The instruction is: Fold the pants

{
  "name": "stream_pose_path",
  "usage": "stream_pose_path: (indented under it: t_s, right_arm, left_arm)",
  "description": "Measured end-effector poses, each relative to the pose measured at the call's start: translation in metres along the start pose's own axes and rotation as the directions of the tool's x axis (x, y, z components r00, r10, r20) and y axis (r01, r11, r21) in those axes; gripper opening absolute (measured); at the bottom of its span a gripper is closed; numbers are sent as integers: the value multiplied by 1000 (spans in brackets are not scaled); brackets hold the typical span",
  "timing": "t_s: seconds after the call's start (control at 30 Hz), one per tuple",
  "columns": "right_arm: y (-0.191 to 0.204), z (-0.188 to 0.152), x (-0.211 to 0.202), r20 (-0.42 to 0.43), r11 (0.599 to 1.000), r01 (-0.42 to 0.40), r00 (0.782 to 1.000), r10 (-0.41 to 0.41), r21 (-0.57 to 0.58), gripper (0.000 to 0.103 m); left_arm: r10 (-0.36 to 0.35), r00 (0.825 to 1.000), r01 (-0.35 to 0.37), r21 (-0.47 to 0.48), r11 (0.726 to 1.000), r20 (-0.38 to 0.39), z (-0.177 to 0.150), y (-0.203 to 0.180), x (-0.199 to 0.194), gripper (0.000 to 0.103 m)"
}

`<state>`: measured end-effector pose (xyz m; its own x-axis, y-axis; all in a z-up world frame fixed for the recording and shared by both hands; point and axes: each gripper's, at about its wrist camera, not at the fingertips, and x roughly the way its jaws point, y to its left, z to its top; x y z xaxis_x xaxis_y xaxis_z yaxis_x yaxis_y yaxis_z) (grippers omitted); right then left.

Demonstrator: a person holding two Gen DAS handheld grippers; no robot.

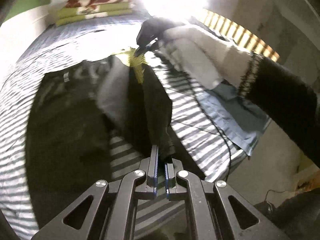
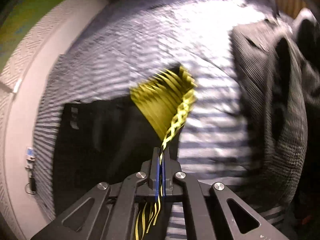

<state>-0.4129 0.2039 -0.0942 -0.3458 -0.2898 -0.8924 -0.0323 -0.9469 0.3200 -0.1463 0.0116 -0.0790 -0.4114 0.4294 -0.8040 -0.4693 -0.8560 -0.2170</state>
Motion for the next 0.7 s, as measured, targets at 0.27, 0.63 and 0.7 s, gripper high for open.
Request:
stream_pose_path:
  t_s: [0.27, 0.63, 0.7]
  right_arm:
    - [151, 13, 5, 28, 980, -27, 999, 33, -199, 2]
    - [309, -6, 108, -33, 902, 20, 999, -38, -431, 2]
    - [321, -7, 125, -56, 879, 17, 997, -50, -477, 3]
  left_arm:
    - [150, 988, -151, -207, 967, -20, -56, 110, -57, 4]
    - [115, 991, -134, -534, 835, -68, -130, 215, -69, 2]
    - [115, 990, -143, -540, 830, -86, -134, 220, -65, 2]
